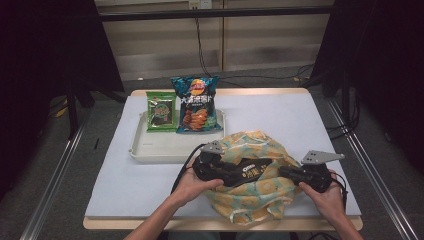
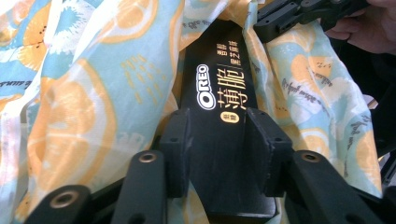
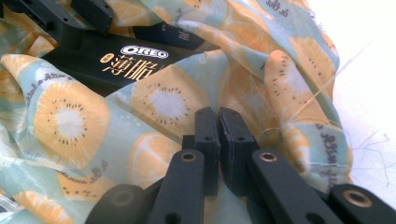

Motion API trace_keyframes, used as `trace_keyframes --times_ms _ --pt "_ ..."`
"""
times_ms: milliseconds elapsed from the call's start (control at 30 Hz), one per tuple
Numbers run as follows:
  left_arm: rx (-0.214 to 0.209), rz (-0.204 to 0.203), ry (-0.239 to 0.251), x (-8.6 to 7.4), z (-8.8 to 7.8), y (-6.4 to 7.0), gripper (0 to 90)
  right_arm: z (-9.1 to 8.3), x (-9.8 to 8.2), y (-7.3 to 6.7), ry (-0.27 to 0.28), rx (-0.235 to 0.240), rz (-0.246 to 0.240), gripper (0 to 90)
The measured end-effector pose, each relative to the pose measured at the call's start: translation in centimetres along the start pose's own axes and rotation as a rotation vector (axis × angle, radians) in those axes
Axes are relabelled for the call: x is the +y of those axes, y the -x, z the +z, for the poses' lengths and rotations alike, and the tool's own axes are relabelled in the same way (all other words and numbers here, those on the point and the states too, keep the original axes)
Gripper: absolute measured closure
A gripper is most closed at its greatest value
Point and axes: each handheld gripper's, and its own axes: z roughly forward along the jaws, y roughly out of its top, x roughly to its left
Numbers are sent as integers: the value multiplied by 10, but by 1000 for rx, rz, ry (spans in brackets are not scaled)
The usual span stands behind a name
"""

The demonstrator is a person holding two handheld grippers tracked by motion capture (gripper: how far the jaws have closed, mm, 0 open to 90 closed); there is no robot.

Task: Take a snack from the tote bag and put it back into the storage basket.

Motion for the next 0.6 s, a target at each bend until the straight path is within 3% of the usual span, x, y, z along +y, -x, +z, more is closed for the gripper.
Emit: trace_keyframes --times_ms 33,233,300,467,500,533,567,600 --pt "10 -2 -13 0 -1 -1 553 0 0 0 2 -1 0 865" --pt "-21 11 -42 -5 1 1 488 -1 0 0 5 0 0 864" --pt "-28 12 -34 -6 2 1 473 -1 0 0 6 2 0 864" --pt "-48 10 -68 -6 2 0 455 0 0 0 5 4 0 863" --pt "-34 11 -85 -5 2 2 445 0 0 0 4 2 -1 863" --pt "-50 2 -71 -5 4 2 431 0 0 0 3 2 0 862" --pt "-32 12 -101 -3 4 5 421 0 0 0 3 2 0 862" --pt "-49 10 -107 -3 5 5 398 0 0 0 3 2 1 861"
